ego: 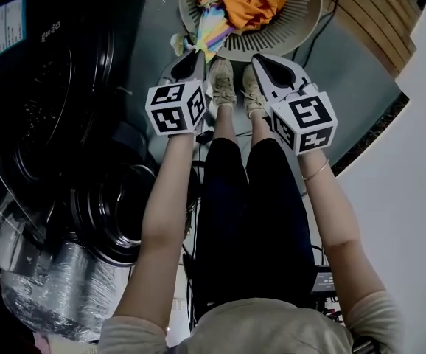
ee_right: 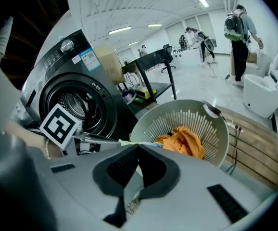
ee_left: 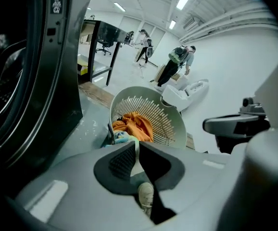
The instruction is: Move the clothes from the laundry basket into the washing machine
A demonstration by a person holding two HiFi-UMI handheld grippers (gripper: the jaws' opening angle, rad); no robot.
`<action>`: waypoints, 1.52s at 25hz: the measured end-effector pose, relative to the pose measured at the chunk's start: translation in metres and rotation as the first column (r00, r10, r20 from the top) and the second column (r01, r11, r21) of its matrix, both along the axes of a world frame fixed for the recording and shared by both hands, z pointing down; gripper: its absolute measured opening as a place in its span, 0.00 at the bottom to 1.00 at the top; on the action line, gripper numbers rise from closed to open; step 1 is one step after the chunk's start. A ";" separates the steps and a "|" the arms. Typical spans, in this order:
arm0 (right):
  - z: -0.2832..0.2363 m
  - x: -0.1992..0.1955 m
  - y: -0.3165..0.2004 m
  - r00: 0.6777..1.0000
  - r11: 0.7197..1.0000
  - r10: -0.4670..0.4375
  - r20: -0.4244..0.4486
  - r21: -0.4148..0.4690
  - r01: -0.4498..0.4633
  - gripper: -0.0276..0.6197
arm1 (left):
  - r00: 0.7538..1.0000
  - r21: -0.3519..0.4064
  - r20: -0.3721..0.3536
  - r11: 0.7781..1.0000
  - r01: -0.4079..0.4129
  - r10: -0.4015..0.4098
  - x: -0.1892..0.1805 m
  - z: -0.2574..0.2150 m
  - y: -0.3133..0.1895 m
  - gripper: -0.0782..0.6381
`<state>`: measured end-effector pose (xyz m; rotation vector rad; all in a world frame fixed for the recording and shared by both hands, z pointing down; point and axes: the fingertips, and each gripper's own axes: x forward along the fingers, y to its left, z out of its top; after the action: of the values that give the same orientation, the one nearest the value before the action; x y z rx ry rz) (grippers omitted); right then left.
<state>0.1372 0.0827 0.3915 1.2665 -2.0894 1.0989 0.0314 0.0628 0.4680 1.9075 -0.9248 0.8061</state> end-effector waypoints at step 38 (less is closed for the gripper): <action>-0.021 0.006 -0.055 0.975 0.995 0.057 0.214 0.068 -0.073 0.06 | 0.957 0.221 -0.284 0.975 0.006 0.059 0.032 -0.165 -0.030 0.16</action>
<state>0.1431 0.0273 0.3707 1.3115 -2.2790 1.2431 0.0634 0.0327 0.3035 2.1639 -0.8342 0.4341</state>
